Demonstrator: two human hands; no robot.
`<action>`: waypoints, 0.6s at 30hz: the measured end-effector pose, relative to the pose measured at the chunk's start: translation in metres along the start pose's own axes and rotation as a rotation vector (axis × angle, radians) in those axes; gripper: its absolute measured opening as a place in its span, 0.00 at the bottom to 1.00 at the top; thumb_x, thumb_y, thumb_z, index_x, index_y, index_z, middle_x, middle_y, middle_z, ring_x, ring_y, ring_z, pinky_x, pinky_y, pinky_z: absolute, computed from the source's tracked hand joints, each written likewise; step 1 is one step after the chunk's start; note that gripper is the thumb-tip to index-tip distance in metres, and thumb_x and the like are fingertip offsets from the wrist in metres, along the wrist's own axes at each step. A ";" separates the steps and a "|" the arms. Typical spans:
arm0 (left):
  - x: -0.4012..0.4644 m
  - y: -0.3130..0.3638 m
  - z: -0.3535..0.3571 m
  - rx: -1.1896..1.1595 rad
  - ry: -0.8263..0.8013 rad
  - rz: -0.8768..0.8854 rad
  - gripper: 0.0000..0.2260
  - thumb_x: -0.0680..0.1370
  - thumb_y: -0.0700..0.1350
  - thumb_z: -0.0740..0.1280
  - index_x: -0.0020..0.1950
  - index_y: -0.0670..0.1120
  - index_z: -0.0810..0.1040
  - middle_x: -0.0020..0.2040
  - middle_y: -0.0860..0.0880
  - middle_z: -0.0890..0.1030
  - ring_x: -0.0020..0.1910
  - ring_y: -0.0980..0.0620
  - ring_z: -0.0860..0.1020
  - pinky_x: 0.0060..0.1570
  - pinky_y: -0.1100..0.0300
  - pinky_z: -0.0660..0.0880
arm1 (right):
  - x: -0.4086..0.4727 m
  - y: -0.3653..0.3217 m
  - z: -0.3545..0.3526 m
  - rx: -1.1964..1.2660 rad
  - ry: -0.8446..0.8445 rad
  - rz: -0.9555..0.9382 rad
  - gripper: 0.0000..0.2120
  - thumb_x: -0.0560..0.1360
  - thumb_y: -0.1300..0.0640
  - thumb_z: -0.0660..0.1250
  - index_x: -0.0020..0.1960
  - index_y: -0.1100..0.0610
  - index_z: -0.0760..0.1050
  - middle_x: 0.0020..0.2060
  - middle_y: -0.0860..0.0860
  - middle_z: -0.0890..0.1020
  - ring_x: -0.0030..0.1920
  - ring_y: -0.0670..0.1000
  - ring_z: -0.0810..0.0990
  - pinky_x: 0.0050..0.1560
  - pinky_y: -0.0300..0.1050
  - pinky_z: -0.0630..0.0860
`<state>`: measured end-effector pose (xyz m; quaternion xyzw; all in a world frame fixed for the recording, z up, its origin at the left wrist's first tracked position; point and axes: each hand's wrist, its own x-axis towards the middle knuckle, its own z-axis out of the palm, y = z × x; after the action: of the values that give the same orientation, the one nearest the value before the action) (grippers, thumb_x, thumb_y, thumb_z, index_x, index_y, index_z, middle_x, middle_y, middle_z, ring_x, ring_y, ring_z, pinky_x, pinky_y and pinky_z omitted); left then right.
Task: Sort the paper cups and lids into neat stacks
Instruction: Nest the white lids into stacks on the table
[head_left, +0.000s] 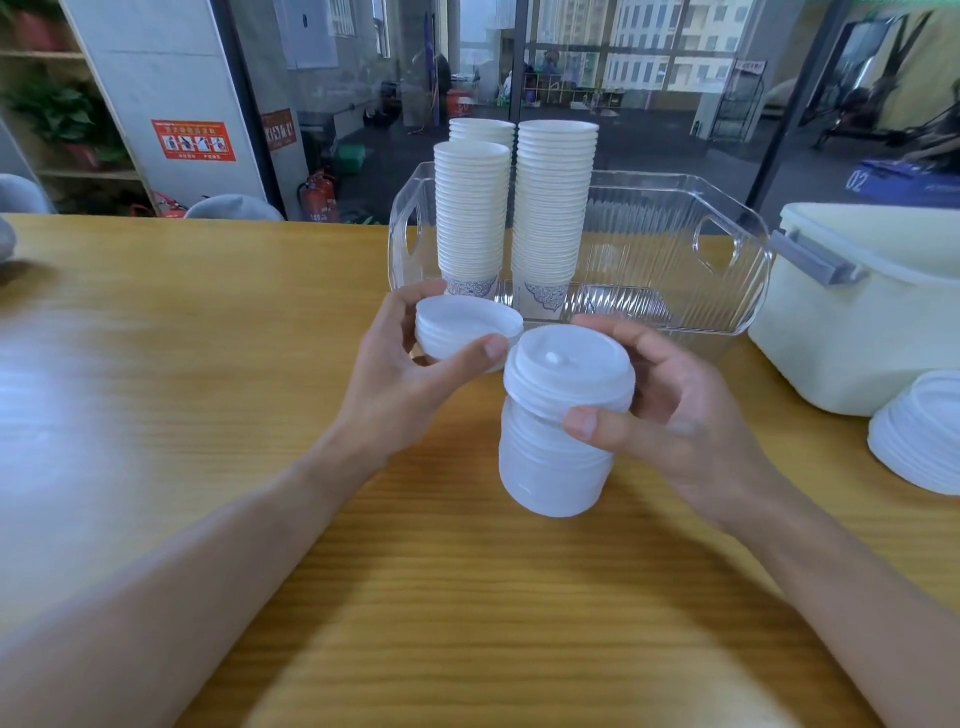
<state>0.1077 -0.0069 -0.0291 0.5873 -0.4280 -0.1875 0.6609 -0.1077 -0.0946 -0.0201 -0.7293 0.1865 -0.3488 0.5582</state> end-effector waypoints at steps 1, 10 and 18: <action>0.000 0.001 0.000 -0.019 0.001 -0.004 0.34 0.67 0.50 0.83 0.69 0.48 0.72 0.56 0.52 0.83 0.50 0.64 0.82 0.49 0.67 0.78 | 0.001 0.000 -0.001 -0.005 -0.034 0.007 0.39 0.60 0.50 0.80 0.69 0.52 0.75 0.61 0.48 0.85 0.63 0.50 0.82 0.61 0.46 0.78; 0.000 -0.001 -0.001 -0.021 -0.029 -0.009 0.32 0.68 0.51 0.80 0.69 0.49 0.72 0.57 0.49 0.83 0.51 0.61 0.82 0.51 0.66 0.78 | 0.004 0.011 -0.007 0.015 -0.172 0.073 0.39 0.63 0.49 0.76 0.74 0.48 0.71 0.67 0.48 0.81 0.67 0.50 0.79 0.64 0.47 0.74; 0.000 -0.001 -0.001 -0.045 -0.030 -0.016 0.34 0.65 0.51 0.81 0.68 0.46 0.72 0.57 0.50 0.83 0.50 0.63 0.82 0.48 0.68 0.77 | -0.005 0.010 0.008 -0.211 -0.007 -0.022 0.36 0.60 0.40 0.80 0.66 0.42 0.76 0.59 0.39 0.83 0.61 0.43 0.81 0.58 0.39 0.78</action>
<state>0.1084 -0.0062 -0.0300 0.5728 -0.4288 -0.2111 0.6659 -0.1045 -0.0890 -0.0322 -0.7874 0.2122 -0.3308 0.4749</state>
